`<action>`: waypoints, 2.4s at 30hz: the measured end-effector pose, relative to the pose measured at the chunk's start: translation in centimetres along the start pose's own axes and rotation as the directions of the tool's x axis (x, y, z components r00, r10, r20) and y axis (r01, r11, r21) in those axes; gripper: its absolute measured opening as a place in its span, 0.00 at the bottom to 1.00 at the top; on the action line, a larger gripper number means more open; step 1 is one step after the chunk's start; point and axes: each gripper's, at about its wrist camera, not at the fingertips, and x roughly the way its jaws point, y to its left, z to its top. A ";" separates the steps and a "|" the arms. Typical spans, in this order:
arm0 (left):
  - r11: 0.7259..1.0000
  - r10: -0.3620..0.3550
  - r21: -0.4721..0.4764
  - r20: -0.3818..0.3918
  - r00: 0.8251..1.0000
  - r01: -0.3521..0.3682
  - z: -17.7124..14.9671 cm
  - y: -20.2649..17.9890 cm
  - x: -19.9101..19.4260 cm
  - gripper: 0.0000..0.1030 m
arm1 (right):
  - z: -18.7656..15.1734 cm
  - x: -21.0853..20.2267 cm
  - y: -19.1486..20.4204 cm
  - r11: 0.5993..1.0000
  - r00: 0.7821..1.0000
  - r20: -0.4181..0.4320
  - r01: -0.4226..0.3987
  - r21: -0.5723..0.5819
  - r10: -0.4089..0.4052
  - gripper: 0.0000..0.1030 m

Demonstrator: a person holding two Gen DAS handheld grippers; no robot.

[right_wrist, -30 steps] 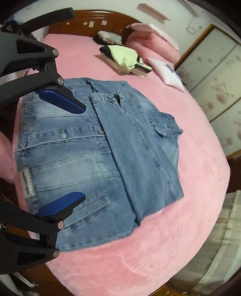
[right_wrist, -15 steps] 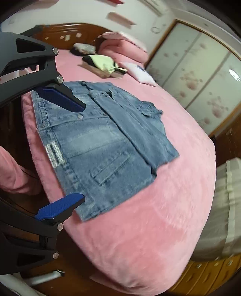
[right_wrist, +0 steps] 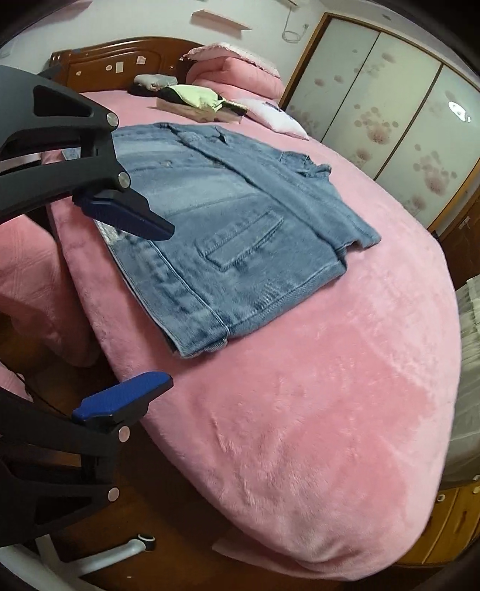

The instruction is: Fold large clothes

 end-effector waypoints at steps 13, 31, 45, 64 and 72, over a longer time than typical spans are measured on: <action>0.999 0.033 -0.003 -0.166 0.986 -0.034 2.9 2.2 8.2 0.74 | 2.9 7.8 -1.2 0.997 0.992 -0.111 0.060 0.051 -0.054 0.52; 0.999 0.011 0.031 -0.059 0.998 -0.009 3.1 -2.7 4.0 0.11 | 6.1 7.9 5.4 0.996 0.979 -0.199 0.055 0.066 -0.041 0.20; 0.982 -0.189 -0.018 0.015 0.982 0.190 9.2 -7.9 -4.1 0.10 | 9.8 4.3 12.5 0.983 0.971 -0.182 -0.130 0.128 0.152 0.15; 0.948 -0.300 -0.074 0.121 0.946 0.310 29.5 -15.3 -11.5 0.09 | 30.1 0.8 26.2 0.955 0.968 0.003 -0.249 0.162 0.252 0.08; 0.966 -0.258 0.003 0.066 0.964 0.259 37.1 -20.5 -5.2 0.09 | 38.6 6.5 30.5 0.971 0.978 0.022 -0.209 0.115 0.208 0.06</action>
